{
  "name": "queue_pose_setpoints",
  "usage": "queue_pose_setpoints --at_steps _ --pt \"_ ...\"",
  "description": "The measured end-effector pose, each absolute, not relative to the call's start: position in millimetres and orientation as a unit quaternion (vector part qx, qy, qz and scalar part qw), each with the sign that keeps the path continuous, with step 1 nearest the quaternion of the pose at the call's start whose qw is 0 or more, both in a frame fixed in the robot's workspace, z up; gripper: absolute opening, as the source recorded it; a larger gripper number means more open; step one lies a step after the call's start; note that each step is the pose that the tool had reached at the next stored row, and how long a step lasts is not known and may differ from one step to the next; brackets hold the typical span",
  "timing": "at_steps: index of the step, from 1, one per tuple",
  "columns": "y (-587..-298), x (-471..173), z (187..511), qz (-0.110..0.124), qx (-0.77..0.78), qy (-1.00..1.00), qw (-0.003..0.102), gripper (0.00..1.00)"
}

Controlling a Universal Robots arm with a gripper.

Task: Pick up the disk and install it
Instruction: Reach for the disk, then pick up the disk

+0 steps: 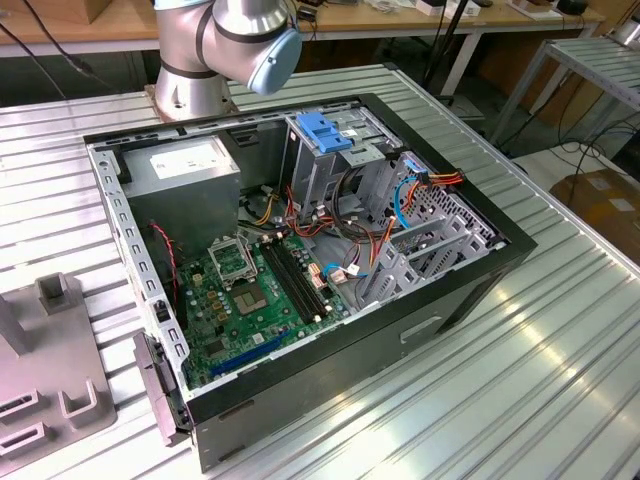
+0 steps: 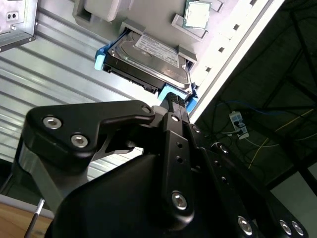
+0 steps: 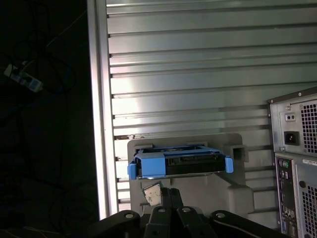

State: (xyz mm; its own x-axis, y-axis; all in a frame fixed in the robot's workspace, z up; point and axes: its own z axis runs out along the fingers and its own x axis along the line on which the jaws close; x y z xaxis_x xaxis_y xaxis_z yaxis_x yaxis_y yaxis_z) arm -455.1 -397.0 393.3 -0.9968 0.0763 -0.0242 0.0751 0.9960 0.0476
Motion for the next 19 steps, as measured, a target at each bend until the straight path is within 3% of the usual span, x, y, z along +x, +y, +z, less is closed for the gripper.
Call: queue_pose_setpoints --at_steps 19 --pt "-397.0 -455.4 393.3 0.024 -0.030 0.999 0.011 0.10"
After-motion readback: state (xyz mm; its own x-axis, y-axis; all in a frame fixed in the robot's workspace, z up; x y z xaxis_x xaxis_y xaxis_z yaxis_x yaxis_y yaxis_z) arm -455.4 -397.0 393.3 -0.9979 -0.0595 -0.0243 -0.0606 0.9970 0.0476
